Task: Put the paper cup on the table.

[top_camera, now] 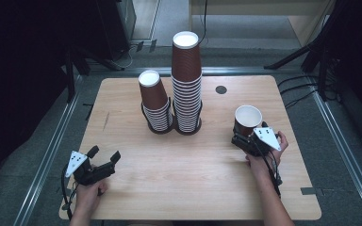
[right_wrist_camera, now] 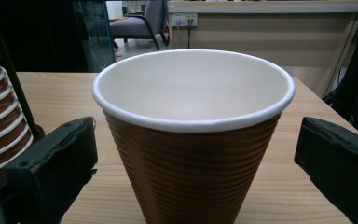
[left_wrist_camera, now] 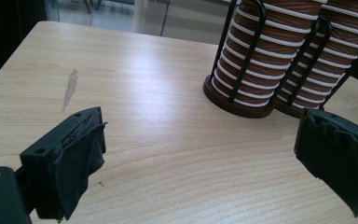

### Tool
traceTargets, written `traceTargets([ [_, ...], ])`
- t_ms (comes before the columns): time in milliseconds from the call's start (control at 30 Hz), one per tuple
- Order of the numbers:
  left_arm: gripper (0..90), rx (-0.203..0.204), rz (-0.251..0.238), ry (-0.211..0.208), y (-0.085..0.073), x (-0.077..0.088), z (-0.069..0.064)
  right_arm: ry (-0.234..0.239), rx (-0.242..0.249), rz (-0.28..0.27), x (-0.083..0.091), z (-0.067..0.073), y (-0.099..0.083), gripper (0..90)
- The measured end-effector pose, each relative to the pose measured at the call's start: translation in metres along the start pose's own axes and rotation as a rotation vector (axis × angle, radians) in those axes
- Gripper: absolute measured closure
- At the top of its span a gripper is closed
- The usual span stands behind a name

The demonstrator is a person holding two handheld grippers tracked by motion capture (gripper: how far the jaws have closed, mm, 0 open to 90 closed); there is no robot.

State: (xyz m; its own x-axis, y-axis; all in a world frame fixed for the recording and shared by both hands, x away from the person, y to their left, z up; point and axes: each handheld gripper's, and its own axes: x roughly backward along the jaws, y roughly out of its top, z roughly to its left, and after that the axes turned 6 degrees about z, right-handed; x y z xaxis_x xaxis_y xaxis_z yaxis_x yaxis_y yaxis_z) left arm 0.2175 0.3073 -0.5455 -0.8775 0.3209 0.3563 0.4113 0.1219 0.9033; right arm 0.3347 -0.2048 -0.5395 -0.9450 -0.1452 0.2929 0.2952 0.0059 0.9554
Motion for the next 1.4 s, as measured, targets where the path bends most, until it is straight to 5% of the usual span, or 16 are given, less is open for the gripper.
traceTargets([
  [533, 2.3, -0.002, -0.001, 0.002, 0.000, 0.000, -0.001, 0.008, 0.011, -0.016, 0.028, -0.011, -0.009, 0.0],
  [1400, 2.3, -0.014, 0.006, 0.006, -0.001, 0.000, -0.002, -0.031, 0.037, -0.042, 0.071, -0.049, -0.021, 0.0],
])
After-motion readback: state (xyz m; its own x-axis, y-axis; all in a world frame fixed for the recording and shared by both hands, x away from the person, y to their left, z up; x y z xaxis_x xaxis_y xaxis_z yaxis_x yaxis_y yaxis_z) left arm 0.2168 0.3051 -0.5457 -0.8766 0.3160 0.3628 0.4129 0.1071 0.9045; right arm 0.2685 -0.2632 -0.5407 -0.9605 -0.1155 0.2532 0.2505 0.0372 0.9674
